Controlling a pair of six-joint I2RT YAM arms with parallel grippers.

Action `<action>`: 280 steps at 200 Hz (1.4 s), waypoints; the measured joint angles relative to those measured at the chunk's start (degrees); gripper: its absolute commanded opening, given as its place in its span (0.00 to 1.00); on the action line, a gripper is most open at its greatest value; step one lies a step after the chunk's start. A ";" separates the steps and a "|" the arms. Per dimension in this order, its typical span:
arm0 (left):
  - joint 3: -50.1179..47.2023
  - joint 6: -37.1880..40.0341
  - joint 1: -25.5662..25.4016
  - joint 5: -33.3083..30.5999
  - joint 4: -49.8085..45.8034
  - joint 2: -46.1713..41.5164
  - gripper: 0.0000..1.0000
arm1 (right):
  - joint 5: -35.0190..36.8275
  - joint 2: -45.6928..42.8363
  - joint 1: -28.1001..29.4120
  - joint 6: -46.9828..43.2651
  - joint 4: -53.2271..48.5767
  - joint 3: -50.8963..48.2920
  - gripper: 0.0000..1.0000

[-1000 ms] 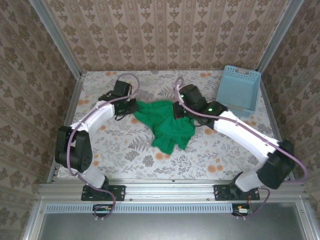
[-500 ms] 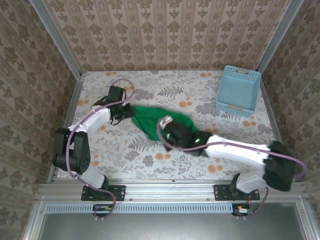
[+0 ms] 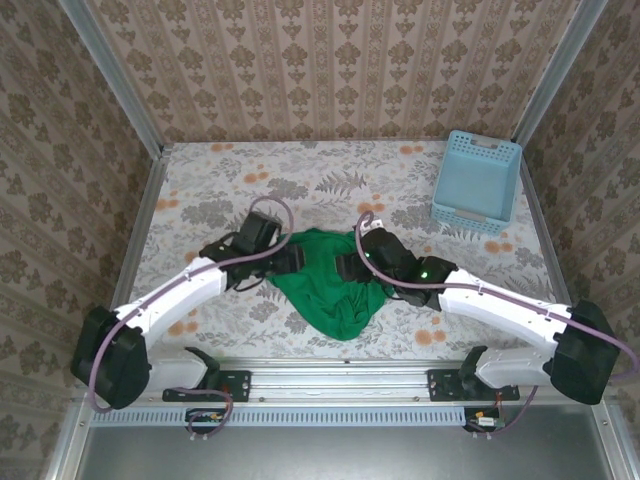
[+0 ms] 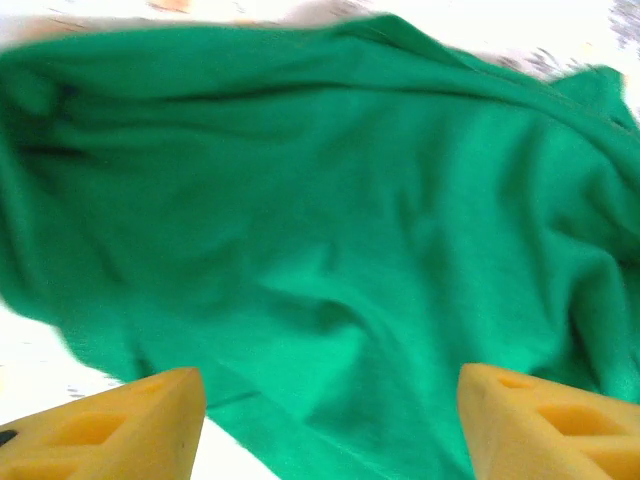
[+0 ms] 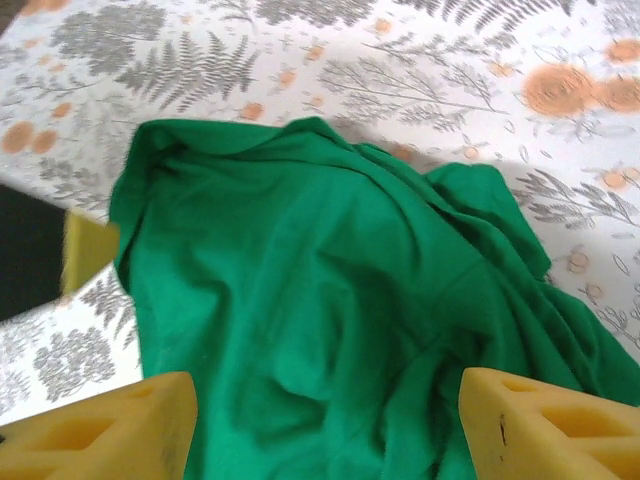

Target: Fold the inside-out t-shirt

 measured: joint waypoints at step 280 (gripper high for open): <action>1.40 -2.82 8.50 3.52 2.60 -9.79 0.00 | -13.62 -16.57 -2.05 3.41 1.92 -12.33 0.00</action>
